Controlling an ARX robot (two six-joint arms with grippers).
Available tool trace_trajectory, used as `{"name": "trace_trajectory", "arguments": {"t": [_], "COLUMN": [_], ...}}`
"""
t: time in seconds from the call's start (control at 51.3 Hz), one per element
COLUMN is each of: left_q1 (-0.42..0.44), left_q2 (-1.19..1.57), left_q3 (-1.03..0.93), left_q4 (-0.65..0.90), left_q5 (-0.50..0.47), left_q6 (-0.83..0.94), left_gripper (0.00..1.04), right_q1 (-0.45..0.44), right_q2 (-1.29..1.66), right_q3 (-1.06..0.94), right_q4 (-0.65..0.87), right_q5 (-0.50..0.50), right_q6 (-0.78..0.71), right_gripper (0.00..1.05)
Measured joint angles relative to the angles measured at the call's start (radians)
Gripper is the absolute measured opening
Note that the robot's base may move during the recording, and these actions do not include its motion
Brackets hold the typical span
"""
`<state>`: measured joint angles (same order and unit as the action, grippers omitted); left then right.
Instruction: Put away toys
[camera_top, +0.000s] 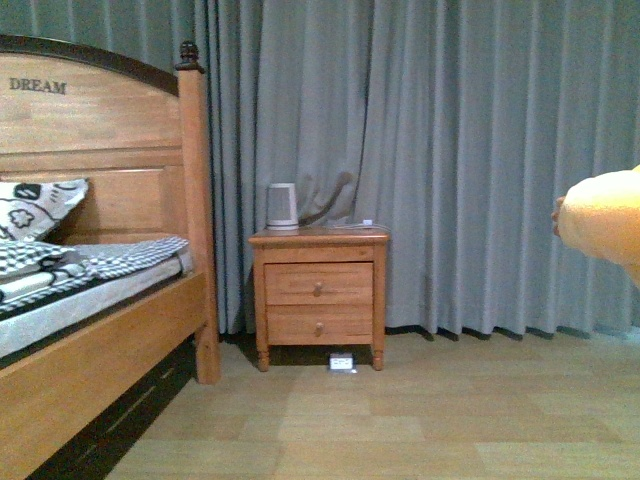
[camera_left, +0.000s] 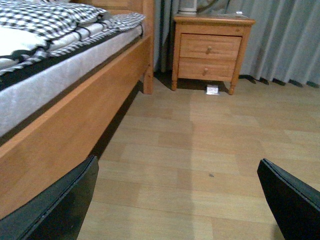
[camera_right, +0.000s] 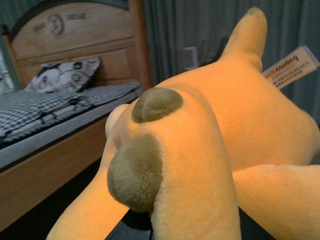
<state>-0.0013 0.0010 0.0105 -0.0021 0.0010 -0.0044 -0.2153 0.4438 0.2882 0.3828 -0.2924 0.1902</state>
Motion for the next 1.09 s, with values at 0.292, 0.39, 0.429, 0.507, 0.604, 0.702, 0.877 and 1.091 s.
{"name": "trace_trajectory", "arguments": {"t": [0.292, 0.39, 0.429, 0.507, 0.604, 0.702, 0.877, 1.091], "left_q1": [0.0, 0.0, 0.0, 0.0, 0.0, 0.0, 0.0, 0.0], "left_q2": [0.0, 0.0, 0.0, 0.0, 0.0, 0.0, 0.0, 0.0], "left_q3": [0.0, 0.0, 0.0, 0.0, 0.0, 0.0, 0.0, 0.0], "left_q4": [0.0, 0.0, 0.0, 0.0, 0.0, 0.0, 0.0, 0.0], "left_q5": [-0.002, -0.002, -0.001, -0.002, -0.005, 0.003, -0.001, -0.002], "left_q6": [0.0, 0.0, 0.0, 0.0, 0.0, 0.0, 0.0, 0.0], "left_gripper": [0.99, 0.99, 0.99, 0.99, 0.99, 0.99, 0.99, 0.99], "right_q1": [0.002, 0.002, 0.002, 0.002, 0.002, 0.0, 0.0, 0.002], "right_q2": [-0.004, -0.004, -0.004, -0.003, -0.001, -0.001, -0.003, -0.004], "right_q3": [0.0, 0.0, 0.0, 0.0, 0.0, 0.0, 0.0, 0.0], "right_q4": [0.0, 0.0, 0.0, 0.0, 0.0, 0.0, 0.0, 0.0], "right_q5": [-0.01, -0.009, -0.009, -0.01, -0.016, 0.0, -0.005, -0.01], "right_q6": [0.0, 0.0, 0.0, 0.0, 0.0, 0.0, 0.0, 0.0], "right_gripper": [0.17, 0.17, 0.17, 0.17, 0.17, 0.17, 0.17, 0.17]}}
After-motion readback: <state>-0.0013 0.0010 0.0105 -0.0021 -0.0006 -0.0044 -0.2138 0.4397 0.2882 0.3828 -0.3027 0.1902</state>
